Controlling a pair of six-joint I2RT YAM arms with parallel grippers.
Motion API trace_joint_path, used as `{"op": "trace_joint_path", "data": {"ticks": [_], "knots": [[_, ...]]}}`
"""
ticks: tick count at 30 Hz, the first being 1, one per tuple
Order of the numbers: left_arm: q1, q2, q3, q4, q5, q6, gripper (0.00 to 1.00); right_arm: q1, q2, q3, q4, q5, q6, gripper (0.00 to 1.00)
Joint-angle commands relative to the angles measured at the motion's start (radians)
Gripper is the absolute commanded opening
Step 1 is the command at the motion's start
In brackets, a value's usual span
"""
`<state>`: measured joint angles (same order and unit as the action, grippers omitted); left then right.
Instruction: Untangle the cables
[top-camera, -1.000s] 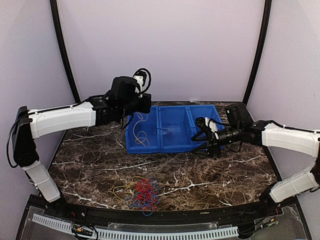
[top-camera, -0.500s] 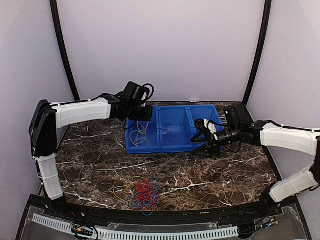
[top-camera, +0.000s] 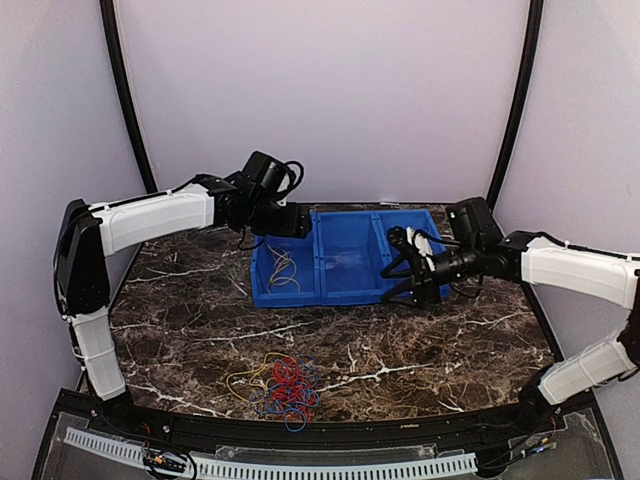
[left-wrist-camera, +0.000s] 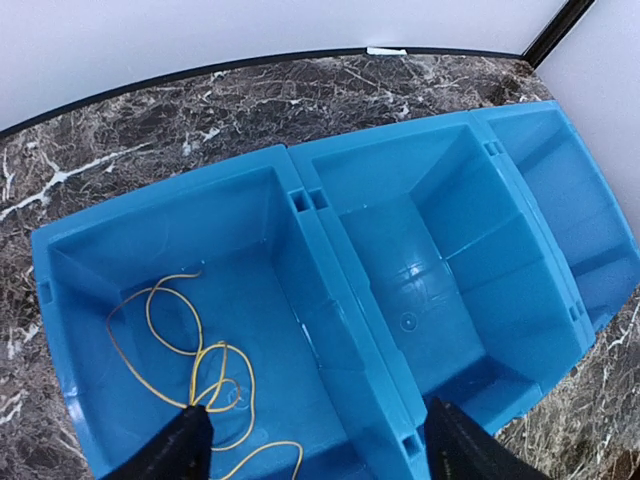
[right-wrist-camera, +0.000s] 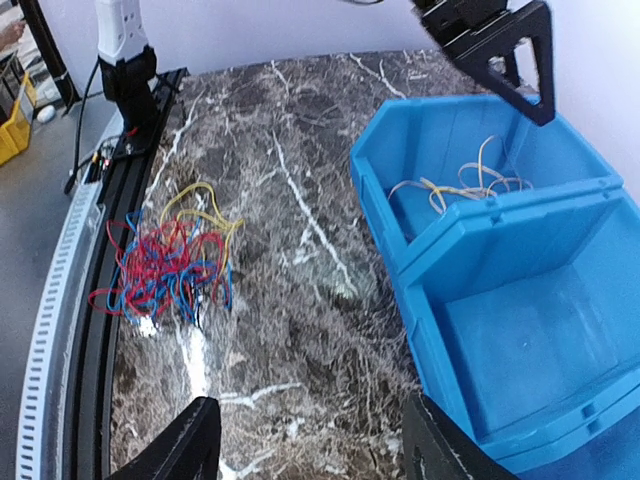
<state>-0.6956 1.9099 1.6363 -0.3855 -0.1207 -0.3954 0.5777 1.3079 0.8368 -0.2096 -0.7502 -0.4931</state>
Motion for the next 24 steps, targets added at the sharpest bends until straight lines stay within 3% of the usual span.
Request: {"op": "trace_joint_path", "data": {"ticks": [1,4,6,12,18,24], "knots": [[-0.003,-0.182,-0.066,-0.068,-0.038,0.006,0.94,-0.003,0.054,0.304,-0.101,-0.080,0.152,0.65],[-0.002,-0.281,-0.157,-0.061,-0.074,-0.015,0.99,-0.003,0.130,0.571,-0.226,-0.153,0.247,0.66],[-0.002,-0.308,-0.176,-0.083,-0.082,-0.046,0.99,-0.003,0.156,0.653,-0.239,-0.144,0.295,0.67],[-0.002,-0.303,-0.079,-0.176,0.056,-0.225,0.99,-0.004,0.121,0.579,-0.157,0.023,0.302,0.69],[-0.010,-0.341,-0.026,-0.029,0.310,-0.539,0.99,-0.004,0.159,0.551,-0.238,0.073,0.206,0.70],[-0.039,-0.351,0.197,-0.092,0.288,-0.659,0.99,0.023,0.258,0.543,-0.311,0.061,0.098,0.68]]}}
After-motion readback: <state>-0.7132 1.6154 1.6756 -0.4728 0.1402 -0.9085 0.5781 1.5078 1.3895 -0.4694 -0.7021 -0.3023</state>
